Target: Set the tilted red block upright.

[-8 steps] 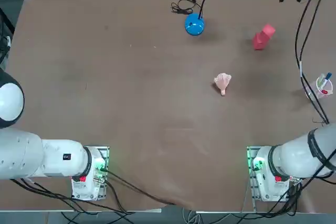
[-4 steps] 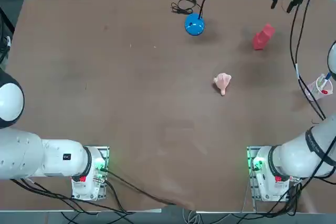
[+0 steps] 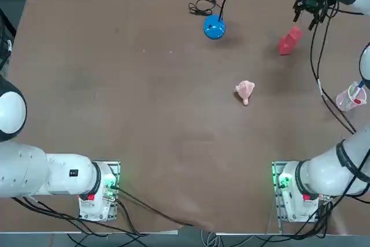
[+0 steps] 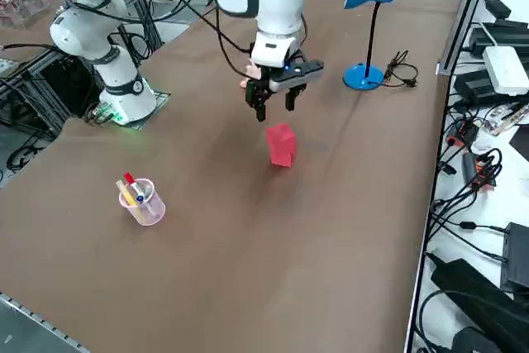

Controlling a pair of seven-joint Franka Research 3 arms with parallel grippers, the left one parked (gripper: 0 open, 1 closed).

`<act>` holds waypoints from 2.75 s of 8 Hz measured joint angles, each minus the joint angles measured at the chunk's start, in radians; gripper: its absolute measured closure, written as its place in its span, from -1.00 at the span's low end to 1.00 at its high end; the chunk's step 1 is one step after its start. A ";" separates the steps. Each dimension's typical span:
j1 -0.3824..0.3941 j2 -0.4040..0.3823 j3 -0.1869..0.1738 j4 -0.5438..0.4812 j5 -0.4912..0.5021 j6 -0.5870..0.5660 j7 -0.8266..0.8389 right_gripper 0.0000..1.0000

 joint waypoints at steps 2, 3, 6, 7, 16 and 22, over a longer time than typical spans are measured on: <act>-0.002 0.002 -0.001 -0.049 0.002 0.087 0.040 -1.00; -0.002 0.006 -0.001 -0.061 0.004 0.111 0.058 -1.00; -0.002 0.028 -0.001 -0.066 0.090 0.148 0.072 -1.00; -0.002 0.030 -0.001 -0.066 0.099 0.151 0.074 -1.00; -0.026 0.054 -0.003 -0.066 0.101 0.167 0.076 -1.00; -0.026 0.091 -0.003 -0.066 0.101 0.201 0.076 -1.00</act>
